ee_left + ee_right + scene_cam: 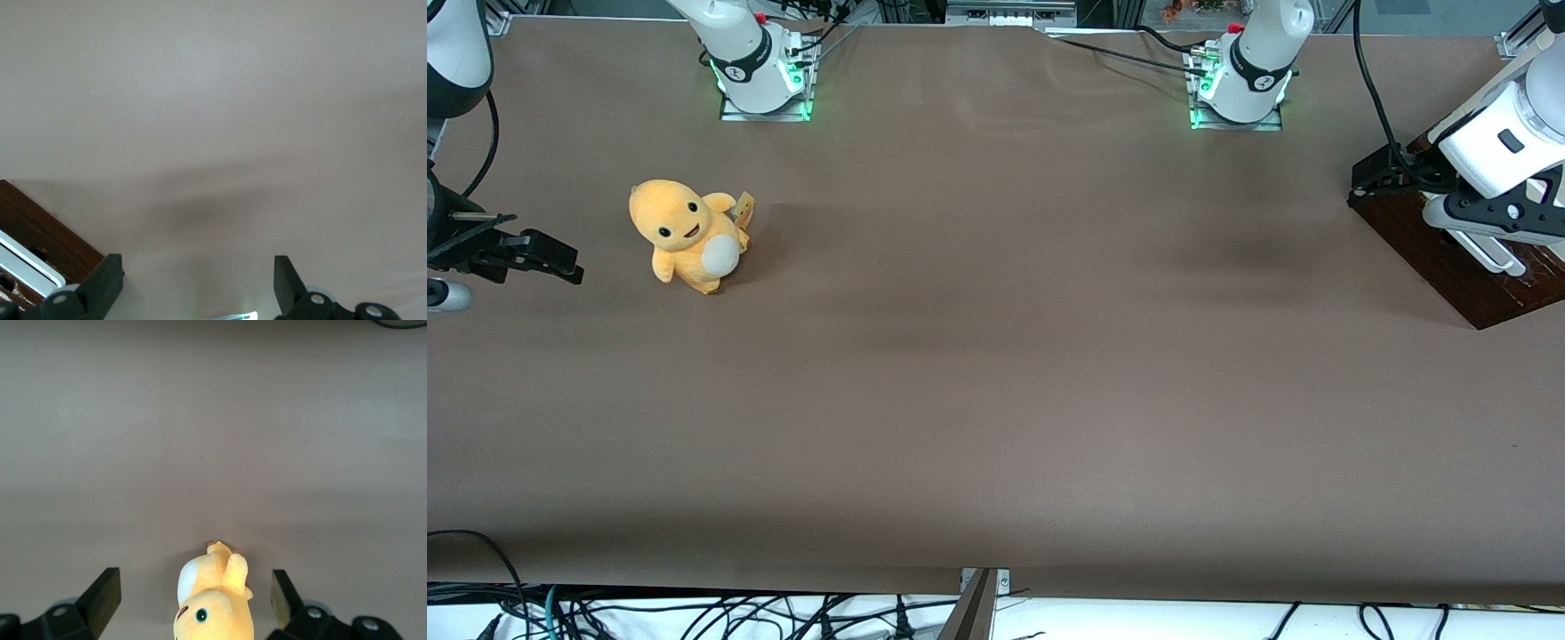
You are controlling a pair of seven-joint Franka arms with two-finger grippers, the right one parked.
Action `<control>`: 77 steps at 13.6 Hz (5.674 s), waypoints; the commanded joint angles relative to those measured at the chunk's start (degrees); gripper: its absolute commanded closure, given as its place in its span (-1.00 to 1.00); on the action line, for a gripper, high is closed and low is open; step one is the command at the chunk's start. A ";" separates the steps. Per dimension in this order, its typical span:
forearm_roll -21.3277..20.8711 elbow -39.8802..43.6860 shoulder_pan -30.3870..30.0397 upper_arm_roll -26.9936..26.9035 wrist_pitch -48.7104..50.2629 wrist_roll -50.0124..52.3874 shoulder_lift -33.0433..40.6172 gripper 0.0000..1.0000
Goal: Open lower drawer with left arm only
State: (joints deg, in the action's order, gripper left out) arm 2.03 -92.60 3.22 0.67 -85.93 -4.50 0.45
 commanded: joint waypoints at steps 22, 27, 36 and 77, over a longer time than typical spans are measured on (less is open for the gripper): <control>0.34 1.63 -0.32 -0.23 7.00 -0.95 -3.79 -1.00; -3.42 1.63 -0.15 0.12 7.62 3.51 -3.96 -1.00; -22.93 1.01 1.34 1.27 15.00 28.37 -16.07 -1.00; -66.01 -28.08 -7.53 1.62 4.28 70.86 -33.23 0.69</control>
State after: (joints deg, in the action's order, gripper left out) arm -62.30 -120.43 -4.08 1.84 -80.75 66.46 -32.76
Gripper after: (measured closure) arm 0.819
